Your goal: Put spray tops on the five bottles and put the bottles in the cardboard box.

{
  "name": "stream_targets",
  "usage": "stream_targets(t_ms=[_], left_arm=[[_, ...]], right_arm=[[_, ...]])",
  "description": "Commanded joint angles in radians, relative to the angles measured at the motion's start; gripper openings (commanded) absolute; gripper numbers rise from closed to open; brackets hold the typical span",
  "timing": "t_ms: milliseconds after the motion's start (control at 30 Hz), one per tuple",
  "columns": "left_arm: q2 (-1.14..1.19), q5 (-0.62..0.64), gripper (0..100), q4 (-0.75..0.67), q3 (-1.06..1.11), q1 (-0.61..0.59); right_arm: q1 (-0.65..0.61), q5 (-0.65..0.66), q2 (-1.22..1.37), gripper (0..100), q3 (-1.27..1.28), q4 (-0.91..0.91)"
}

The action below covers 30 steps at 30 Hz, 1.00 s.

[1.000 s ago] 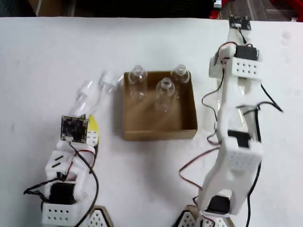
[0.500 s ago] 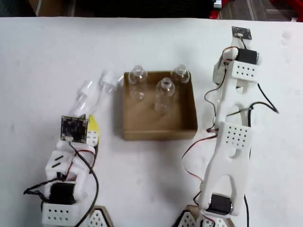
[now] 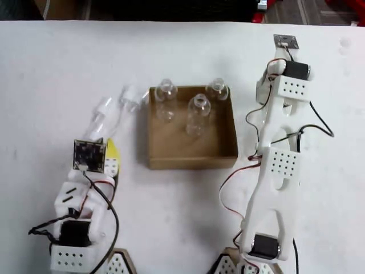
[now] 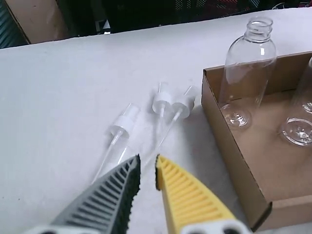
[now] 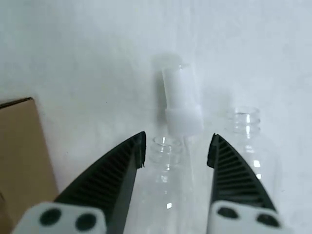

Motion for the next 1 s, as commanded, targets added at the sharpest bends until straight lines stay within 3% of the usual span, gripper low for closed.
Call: stream_targets(t_ms=[0,200,400,600,733,967], left_arm=[[-0.008,-0.009,6,-0.011,-0.002,0.010],[-0.008,-0.009,6,-0.020,-0.002,0.010],[-0.008,-0.009,6,-0.021,-0.002,0.010],[-0.008,-0.009,6,-0.021,-0.002,0.010],[-0.008,-0.009,6,-0.021,-0.002,0.010],[-0.008,-0.009,6,-0.021,-0.002,0.010]], right_arm=[[0.005,0.025,-0.021,18.7,-0.043,0.033],[0.001,0.089,-0.028,18.5,0.017,0.033],[0.008,0.112,-0.053,8.1,0.061,0.028],[0.008,0.115,-0.047,7.0,0.069,0.028],[0.008,0.115,-0.065,1.2,0.055,0.030],[0.008,0.115,-0.263,1.5,0.066,0.033]])
